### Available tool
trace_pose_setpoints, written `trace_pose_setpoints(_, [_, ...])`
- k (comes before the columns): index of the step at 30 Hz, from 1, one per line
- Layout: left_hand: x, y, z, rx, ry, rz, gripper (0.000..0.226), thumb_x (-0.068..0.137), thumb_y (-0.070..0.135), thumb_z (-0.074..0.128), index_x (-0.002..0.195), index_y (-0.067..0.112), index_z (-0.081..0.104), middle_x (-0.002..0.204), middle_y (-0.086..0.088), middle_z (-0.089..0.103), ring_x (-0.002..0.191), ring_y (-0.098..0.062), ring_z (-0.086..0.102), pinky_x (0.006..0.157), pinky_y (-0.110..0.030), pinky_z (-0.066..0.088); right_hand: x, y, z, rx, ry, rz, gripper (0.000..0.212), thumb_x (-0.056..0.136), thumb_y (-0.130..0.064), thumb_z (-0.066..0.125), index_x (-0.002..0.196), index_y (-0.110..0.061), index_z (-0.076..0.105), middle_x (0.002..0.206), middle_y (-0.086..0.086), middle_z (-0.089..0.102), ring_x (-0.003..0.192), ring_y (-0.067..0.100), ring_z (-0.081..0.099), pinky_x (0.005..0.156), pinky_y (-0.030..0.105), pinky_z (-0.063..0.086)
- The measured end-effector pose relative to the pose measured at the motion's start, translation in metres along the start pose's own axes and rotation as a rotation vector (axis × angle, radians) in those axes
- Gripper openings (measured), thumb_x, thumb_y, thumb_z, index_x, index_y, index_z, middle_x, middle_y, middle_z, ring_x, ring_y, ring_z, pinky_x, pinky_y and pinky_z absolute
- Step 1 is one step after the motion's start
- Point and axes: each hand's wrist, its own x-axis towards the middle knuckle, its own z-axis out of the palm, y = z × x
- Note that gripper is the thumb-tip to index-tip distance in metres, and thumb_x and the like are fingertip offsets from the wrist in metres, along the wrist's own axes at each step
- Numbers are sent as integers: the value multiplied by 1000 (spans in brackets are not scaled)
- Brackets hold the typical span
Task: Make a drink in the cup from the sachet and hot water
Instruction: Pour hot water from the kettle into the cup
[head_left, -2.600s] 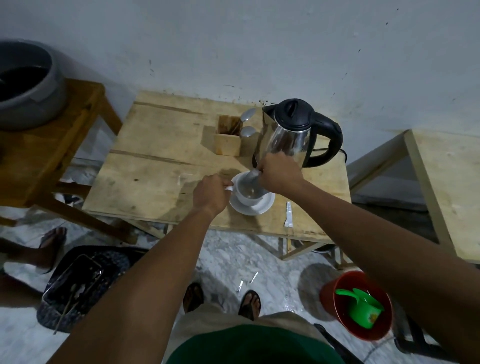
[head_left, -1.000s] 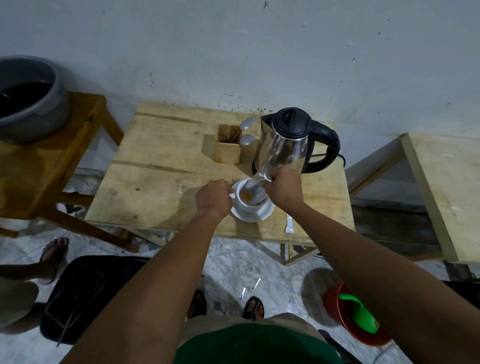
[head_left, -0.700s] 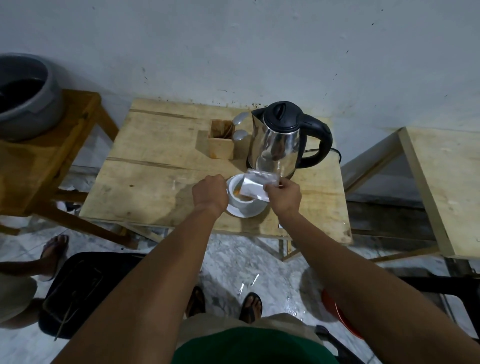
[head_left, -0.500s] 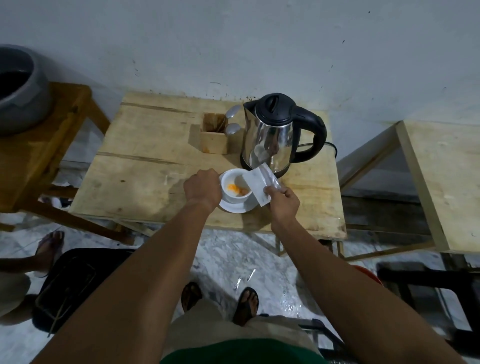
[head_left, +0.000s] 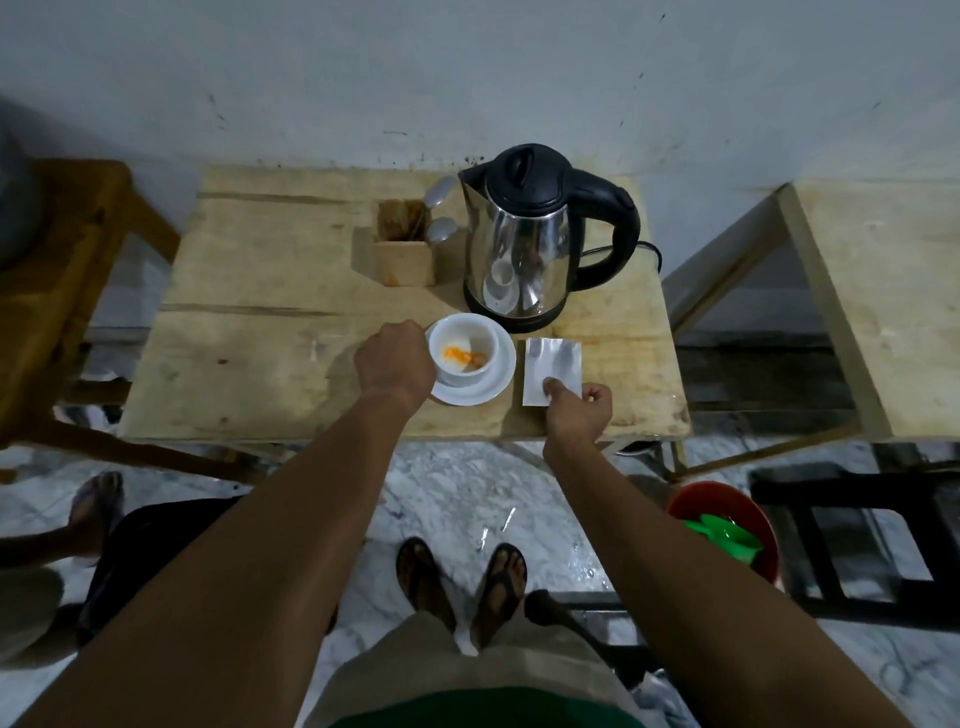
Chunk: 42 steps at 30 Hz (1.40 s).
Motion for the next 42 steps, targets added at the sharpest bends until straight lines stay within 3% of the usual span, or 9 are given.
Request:
trace_pose_setpoints(3, [5, -4, 0, 6, -20, 20, 24, 92, 15, 60, 115, 11, 69, 118, -14, 68, 109, -36, 65, 83, -41, 51, -2, 1, 7, -92, 64, -68, 38, 79, -9, 76, 85, -14, 39, 78, 7, 51, 66, 22, 44, 57, 31, 41])
trace_pose_setpoints(11, [8, -12, -2, -5, -66, 66, 28, 91, 17, 63, 118, 14, 68, 118, -13, 68, 108, -35, 65, 81, -39, 51, -13, -1, 12, -305, 130, -135, 33, 78, -12, 75, 103, -14, 53, 95, 9, 59, 82, 29, 64, 73, 41, 58])
trace_pose_setpoints(16, [13, -15, -9, -37, -123, 97, 29, 90, 18, 64, 119, 13, 65, 121, -13, 66, 110, -34, 64, 84, -40, 51, -25, -7, 14, -360, 164, -252, 52, 80, -9, 74, 130, -9, 57, 124, 14, 63, 112, 31, 62, 93, 40, 53])
trace_pose_setpoints(21, [15, -15, -19, 1, -205, 149, 31, 90, 20, 65, 118, 10, 61, 124, -14, 63, 114, -34, 62, 82, -38, 48, -39, -18, 19, -357, 174, -383, 39, 85, -13, 73, 122, -10, 63, 123, 9, 65, 116, 27, 59, 90, 27, 41])
trace_pose_setpoints(28, [23, -11, -36, 115, -279, 216, 33, 91, 23, 61, 121, 11, 57, 124, -12, 60, 111, -31, 62, 78, -36, 43, -52, -79, 43, -208, 168, -700, 29, 94, -19, 62, 122, -13, 61, 123, 2, 60, 112, 12, 53, 93, 24, 40])
trace_pose_setpoints(33, [28, -2, -40, 183, -324, 209, 37, 88, 22, 62, 124, 13, 58, 124, -10, 61, 113, -29, 62, 79, -35, 44, -33, -128, 53, -301, 160, -927, 33, 96, -28, 49, 127, -18, 57, 135, 3, 54, 126, 22, 49, 104, 40, 44])
trace_pose_setpoints(37, [30, 3, -43, 224, -366, 200, 40, 85, 21, 67, 123, 14, 56, 120, -9, 61, 108, -27, 62, 76, -33, 44, -13, -157, 48, -406, 20, -935, 29, 99, -26, 44, 119, -15, 62, 115, 2, 64, 104, 17, 55, 92, 40, 47])
trace_pose_setpoints(42, [35, 10, -48, 232, -397, 156, 42, 82, 21, 72, 120, 15, 56, 118, -8, 62, 101, -25, 62, 73, -33, 43, 14, -181, 43, -533, -170, -785, 38, 98, -45, 46, 112, -14, 64, 108, 4, 65, 98, 23, 60, 78, 35, 45])
